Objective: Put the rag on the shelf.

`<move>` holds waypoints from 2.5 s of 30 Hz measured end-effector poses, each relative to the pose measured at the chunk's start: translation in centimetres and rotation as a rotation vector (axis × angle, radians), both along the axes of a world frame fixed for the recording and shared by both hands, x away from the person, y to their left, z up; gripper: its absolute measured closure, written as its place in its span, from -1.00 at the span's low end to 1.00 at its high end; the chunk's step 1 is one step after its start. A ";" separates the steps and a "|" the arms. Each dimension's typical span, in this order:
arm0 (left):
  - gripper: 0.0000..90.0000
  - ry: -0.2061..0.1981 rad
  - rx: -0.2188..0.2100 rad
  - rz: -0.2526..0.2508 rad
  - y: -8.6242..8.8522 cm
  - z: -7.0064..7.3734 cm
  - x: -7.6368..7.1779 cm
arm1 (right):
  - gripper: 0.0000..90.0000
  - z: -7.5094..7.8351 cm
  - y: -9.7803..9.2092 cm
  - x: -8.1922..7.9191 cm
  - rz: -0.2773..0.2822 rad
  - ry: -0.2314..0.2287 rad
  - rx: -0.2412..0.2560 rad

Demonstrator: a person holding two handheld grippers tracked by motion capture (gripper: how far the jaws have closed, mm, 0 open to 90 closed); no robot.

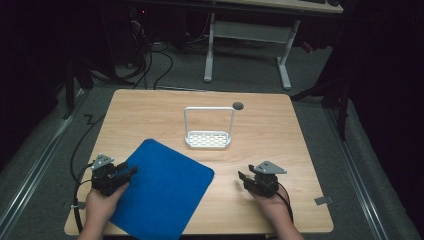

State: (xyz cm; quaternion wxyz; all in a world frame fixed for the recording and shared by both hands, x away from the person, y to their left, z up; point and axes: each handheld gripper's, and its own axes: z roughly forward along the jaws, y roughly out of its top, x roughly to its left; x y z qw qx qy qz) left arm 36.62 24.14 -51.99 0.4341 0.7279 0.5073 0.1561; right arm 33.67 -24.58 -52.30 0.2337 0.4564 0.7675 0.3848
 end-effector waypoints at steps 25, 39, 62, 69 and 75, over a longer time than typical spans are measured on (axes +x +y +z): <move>0.90 0.087 0.069 -0.037 1.9 -0.2 -1.8 | 0.87 0.6 6.2 -0.4 0.237 0.008 0.023; 1.00 0.114 0.117 -0.060 2.5 -0.9 -3.2 | 1.00 -0.7 11.4 -0.2 0.414 0.098 -0.077; 0.65 0.065 0.151 -0.253 -2.7 0.1 -5.2 | 0.95 0.1 6.4 0.8 0.201 0.062 -0.087; 0.76 0.096 0.151 -0.212 -2.4 -0.7 -3.1 | 0.97 -0.2 8.3 -1.5 0.305 0.111 -0.063; 0.83 0.096 0.139 -0.289 -3.3 -0.7 -3.1 | 1.00 -0.5 6.7 -1.4 0.245 0.123 -0.066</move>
